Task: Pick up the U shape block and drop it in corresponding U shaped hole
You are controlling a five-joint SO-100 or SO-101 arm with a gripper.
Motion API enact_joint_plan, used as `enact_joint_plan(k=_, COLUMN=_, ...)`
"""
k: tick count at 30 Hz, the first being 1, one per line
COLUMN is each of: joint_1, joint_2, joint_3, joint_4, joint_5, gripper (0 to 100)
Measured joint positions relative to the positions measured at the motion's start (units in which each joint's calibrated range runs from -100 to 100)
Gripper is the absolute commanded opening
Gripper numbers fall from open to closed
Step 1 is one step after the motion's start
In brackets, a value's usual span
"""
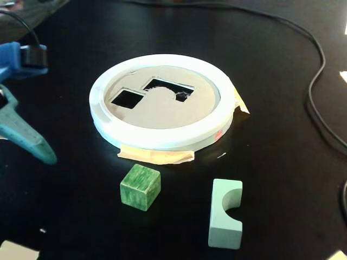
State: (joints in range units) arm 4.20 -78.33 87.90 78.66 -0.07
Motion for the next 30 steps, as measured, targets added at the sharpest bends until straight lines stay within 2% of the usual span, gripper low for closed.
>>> enact_joint_plan(k=30, joint_1=0.6, joint_2=0.0, joint_3=0.0, joint_4=0.0, joint_5=0.0, gripper=100)
